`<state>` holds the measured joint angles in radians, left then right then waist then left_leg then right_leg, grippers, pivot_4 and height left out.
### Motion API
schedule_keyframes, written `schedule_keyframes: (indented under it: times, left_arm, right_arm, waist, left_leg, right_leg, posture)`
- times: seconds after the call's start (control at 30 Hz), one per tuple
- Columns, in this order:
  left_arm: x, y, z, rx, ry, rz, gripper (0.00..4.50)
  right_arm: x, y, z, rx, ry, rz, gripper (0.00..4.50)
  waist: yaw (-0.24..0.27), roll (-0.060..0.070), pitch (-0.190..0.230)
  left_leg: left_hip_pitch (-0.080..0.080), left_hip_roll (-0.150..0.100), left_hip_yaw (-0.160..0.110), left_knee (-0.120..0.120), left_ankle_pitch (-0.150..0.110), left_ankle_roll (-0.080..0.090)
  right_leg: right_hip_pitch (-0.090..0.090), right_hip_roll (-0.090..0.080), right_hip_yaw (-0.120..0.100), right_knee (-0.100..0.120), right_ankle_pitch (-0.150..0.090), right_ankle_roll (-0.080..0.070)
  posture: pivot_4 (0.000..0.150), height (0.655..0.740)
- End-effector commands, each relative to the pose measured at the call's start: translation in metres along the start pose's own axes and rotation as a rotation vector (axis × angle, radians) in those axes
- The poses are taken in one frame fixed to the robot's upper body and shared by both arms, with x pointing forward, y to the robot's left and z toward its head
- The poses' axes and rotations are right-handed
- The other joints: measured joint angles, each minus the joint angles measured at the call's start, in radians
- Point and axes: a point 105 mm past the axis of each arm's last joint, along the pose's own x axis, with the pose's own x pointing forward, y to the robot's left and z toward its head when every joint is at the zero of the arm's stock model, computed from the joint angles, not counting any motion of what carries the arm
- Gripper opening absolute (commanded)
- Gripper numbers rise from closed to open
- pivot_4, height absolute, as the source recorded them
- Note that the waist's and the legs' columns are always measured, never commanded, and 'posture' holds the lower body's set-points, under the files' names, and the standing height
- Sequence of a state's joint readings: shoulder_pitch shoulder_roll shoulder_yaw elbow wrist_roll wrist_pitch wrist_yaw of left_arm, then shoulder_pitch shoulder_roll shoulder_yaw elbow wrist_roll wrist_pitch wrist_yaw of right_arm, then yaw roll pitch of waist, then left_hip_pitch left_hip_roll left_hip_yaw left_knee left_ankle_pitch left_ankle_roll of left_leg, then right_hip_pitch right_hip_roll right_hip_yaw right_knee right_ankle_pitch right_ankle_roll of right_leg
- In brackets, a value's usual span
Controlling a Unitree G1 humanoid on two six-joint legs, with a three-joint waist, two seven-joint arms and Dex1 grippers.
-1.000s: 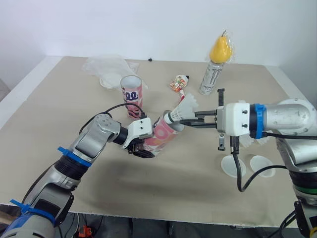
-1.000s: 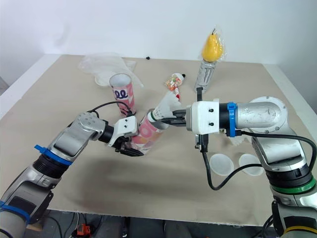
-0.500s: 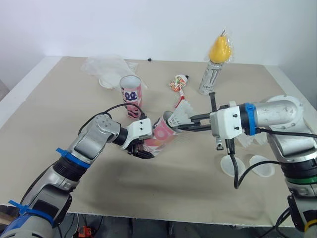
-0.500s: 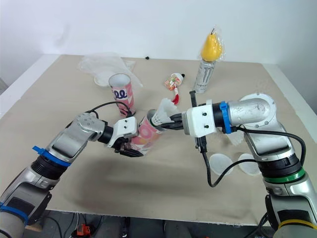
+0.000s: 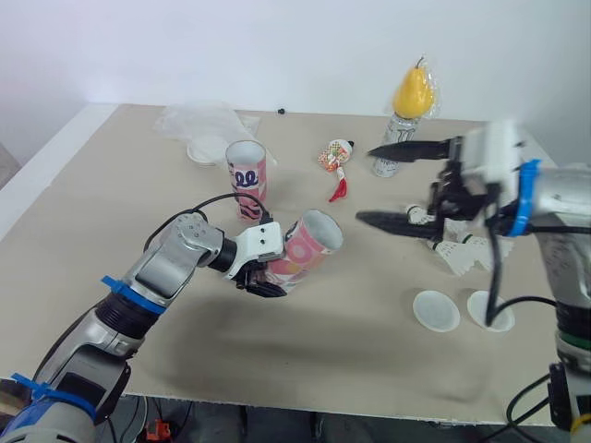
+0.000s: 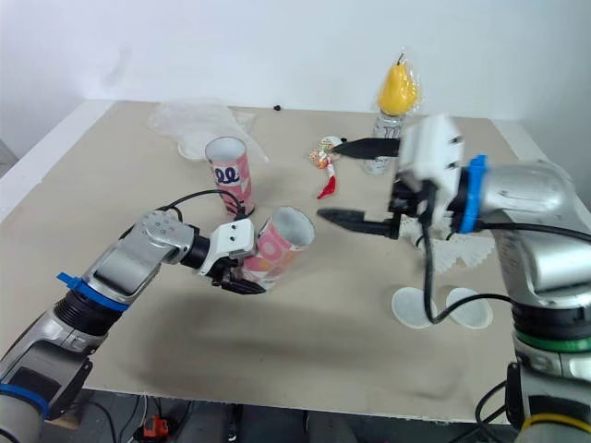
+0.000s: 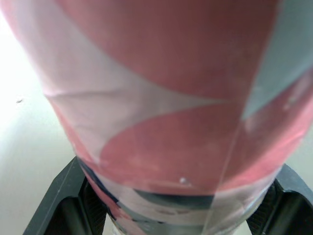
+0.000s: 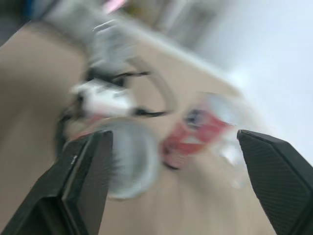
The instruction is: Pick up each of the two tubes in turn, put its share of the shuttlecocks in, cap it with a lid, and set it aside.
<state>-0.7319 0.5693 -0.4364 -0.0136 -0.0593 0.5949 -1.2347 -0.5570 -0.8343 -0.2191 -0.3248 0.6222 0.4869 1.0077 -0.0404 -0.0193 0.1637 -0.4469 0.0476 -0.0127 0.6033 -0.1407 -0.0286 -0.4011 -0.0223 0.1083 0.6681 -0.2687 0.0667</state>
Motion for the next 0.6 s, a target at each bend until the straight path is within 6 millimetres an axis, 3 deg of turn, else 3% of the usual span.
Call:
schedule_keyframes:
  times: [0.03, 0.13, 0.27, 0.43, 0.6]
  left_arm:
    - [0.001, -0.003, 0.0, 0.022, 0.015, -0.021, 3.04]
    - [0.002, -0.002, 0.002, 0.029, 0.014, -0.027, 3.04]
    - [0.005, -0.004, 0.005, 0.037, 0.006, -0.044, 3.04]
    - [0.009, -0.009, 0.009, 0.046, -0.004, -0.064, 3.04]
    - [0.01, -0.014, 0.011, 0.047, -0.012, -0.07, 3.04]
  right_arm:
    - [-0.022, -0.009, 0.001, 0.126, -0.056, -0.239, 4.46]
    - [-0.054, -0.01, -0.032, 0.233, -0.008, -0.541, 4.46]
    - [-0.093, 0.013, -0.079, 0.353, 0.131, -0.825, 4.46]
    - [-0.123, 0.031, -0.116, 0.408, 0.277, -0.929, 4.46]
    - [-0.135, 0.036, -0.129, 0.427, 0.323, -0.905, 4.46]
  waist:
    - [-0.001, 0.0, 0.0]
    - [0.0, -0.001, -0.001]
    - [0.01, 0.002, 0.0]
    - [0.005, 0.005, -0.001]
    - [0.003, 0.004, -0.001]
  left_leg:
    - [0.0, 0.0, 0.0, 0.0, 0.0, 0.0]
    - [0.0, 0.0, -0.001, 0.001, 0.0, 0.0]
    - [0.0, -0.001, -0.005, 0.0, 0.001, 0.0]
    - [0.001, -0.001, -0.002, 0.002, 0.001, 0.0]
    - [0.001, -0.001, -0.002, 0.003, 0.002, 0.002]
  right_leg:
    - [0.0, 0.0, 0.0, 0.0, 0.0, 0.0]
    - [0.0, 0.001, 0.0, 0.001, -0.001, 0.003]
    - [0.002, 0.002, -0.002, 0.001, -0.005, 0.004]
    - [0.002, 0.002, 0.001, 0.001, -0.004, 0.005]
    - [0.002, 0.001, 0.002, 0.001, -0.004, 0.002]
  posture:
    - [0.15, 0.74]
    - [0.15, 0.74]
    - [0.15, 0.74]
    - [0.15, 0.74]
    - [0.15, 0.74]
